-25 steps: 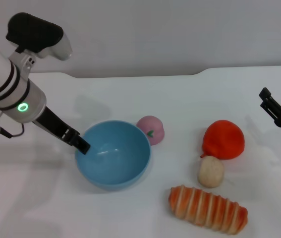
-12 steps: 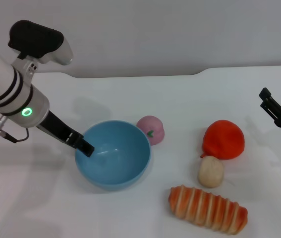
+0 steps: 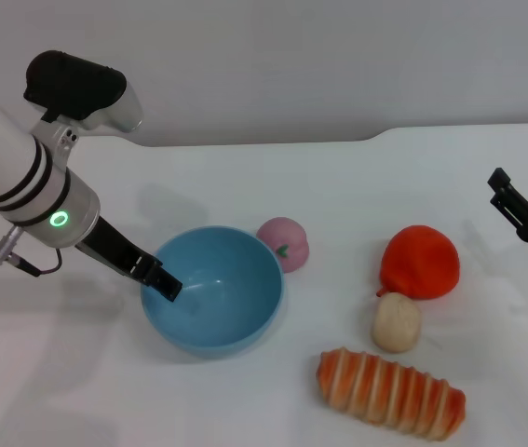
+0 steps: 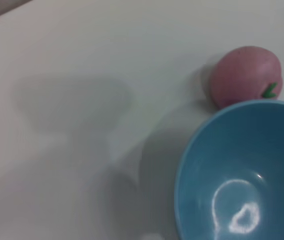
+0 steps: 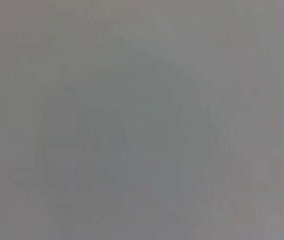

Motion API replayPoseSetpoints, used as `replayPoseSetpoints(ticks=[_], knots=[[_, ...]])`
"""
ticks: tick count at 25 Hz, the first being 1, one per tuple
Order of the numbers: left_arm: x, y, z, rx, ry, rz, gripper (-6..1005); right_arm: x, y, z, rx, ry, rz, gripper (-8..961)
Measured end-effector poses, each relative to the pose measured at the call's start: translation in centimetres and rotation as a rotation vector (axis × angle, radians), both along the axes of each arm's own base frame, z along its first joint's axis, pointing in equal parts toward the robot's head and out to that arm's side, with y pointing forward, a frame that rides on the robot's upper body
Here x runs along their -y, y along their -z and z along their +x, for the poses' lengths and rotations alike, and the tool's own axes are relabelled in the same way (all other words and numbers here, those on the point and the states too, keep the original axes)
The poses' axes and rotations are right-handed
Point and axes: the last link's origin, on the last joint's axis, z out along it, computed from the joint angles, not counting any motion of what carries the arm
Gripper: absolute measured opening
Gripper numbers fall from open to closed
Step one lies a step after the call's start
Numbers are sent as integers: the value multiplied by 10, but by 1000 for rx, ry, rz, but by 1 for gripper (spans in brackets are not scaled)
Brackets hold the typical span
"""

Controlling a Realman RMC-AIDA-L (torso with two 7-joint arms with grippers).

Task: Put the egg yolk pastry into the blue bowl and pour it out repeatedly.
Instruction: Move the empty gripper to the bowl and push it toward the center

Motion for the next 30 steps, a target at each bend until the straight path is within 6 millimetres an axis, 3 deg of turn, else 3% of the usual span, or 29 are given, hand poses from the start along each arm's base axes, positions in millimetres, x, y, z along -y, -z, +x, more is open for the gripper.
replayPoseSetpoints(ticks=[30], knots=[[-1,24,-13,0,-1,-5,800,4,1,2,-12,8,-3,794]])
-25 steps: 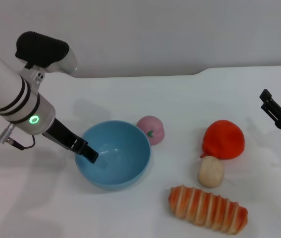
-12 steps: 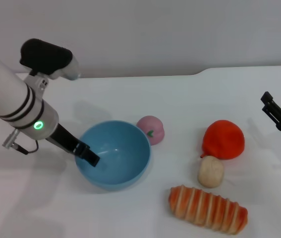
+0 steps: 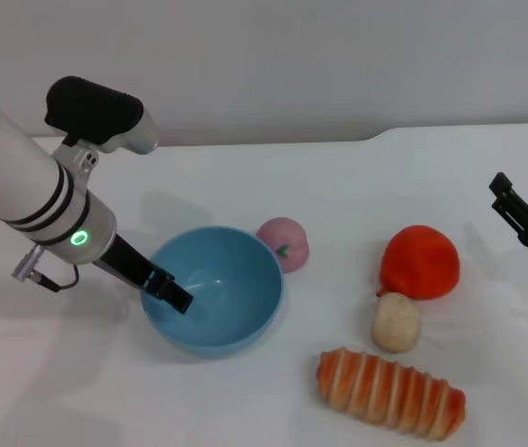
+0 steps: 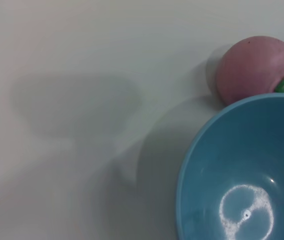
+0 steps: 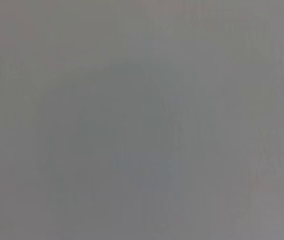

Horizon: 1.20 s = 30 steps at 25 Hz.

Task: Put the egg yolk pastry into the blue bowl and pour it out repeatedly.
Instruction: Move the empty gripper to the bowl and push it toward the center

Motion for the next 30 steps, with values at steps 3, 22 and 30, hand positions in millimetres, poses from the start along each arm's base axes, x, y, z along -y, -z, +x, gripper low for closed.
replayPoseSetpoints(ticks=[3,22,30], knots=[[1,2,-2,-5,2,-2,794,-1,0,-1,0,-2,0,794],[0,11,-5,-43,31,-40,452,-2,-1,-3,-4,-14,5,794],[-2,14,-3,-38,40,-24,207,-2,-1,-3,-4,-14,5,794]])
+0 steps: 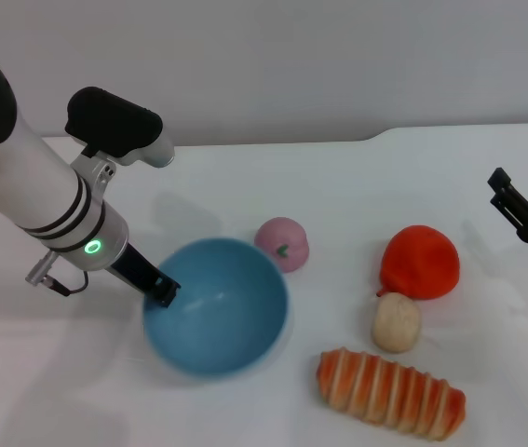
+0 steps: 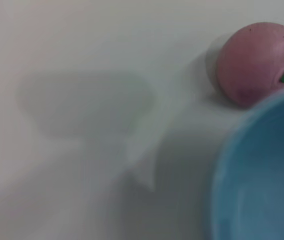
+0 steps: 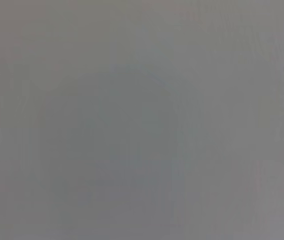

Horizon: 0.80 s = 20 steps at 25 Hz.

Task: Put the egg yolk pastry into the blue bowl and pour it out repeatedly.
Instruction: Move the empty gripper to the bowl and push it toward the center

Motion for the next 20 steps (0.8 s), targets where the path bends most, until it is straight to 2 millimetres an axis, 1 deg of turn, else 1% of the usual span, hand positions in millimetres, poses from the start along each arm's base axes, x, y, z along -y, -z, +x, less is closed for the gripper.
replayPoseSetpoints(ticks=[4,7,10,11,12,13,18,20], knots=[[0,1,1,4,1,-2,128,1,0,1,0,3,0,794],[-3,-2,7,21,13,8,68,1,0,1,0,1,0,794],[-10,-8,25,46,59,27,25,2,0,-1,-3,-13,-1,794],[-13,-11,33,53,85,35,11,3,1,-3,-4,-25,-9,794],[-18,-15,47,61,128,46,-3,4,4,-6,-8,-47,-26,794],[-18,-15,47,61,128,46,-2,4,5,-9,-13,-62,-40,794],[-29,-18,72,59,193,54,0,3,9,-17,-44,-115,-100,794],[-34,-22,79,62,208,71,0,1,9,-21,-67,-135,-132,794]])
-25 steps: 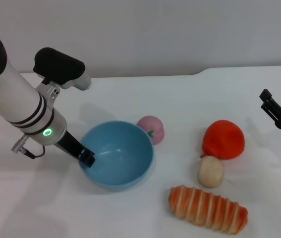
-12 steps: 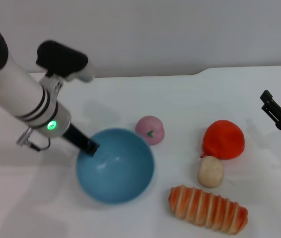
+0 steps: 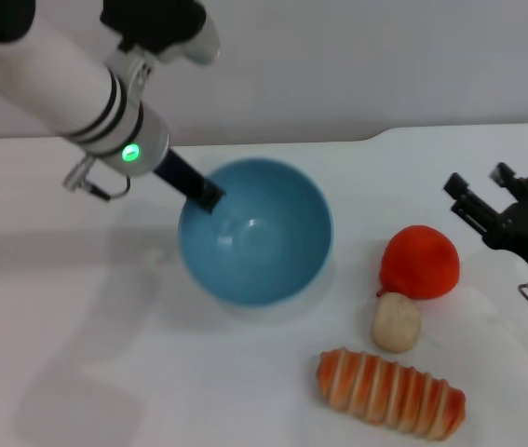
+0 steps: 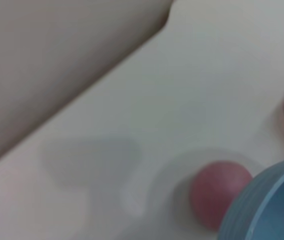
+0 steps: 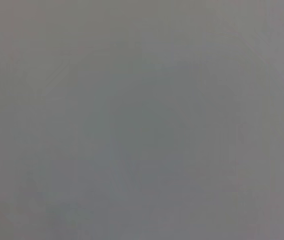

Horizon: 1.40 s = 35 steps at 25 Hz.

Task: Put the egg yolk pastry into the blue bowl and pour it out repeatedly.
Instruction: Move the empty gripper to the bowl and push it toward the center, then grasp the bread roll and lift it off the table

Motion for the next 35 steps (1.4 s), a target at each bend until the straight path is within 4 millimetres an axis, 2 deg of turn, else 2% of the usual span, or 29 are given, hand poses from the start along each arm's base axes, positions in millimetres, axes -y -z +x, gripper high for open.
replayPoseSetpoints(ticks=[4,8,12,16,18,21,24,27,28,35], knots=[[-14,-12,12,7,24,53,-1,-7,3,-5,34,-42,-73,794],[-20,-17,16,-2,42,87,-1,-14,1,-2,86,-30,-109,794],[-24,-17,16,-8,52,107,0,-20,-21,7,116,-6,-71,794],[-25,-16,13,-13,50,112,0,-34,-42,11,185,45,-130,794],[-25,-16,13,-12,49,115,0,-46,-52,2,189,63,-190,794],[-25,-15,9,-12,43,118,0,-55,-58,-7,175,78,-246,794],[-25,-14,7,-14,34,114,0,-71,-67,-27,215,128,-371,794],[-25,-14,8,-14,36,115,-1,-77,-70,-37,209,166,-431,794],[-26,-15,11,-13,42,116,-1,-81,-71,-49,205,187,-500,794],[-29,-16,18,-4,45,127,-1,-84,-85,-74,188,213,-587,793]])
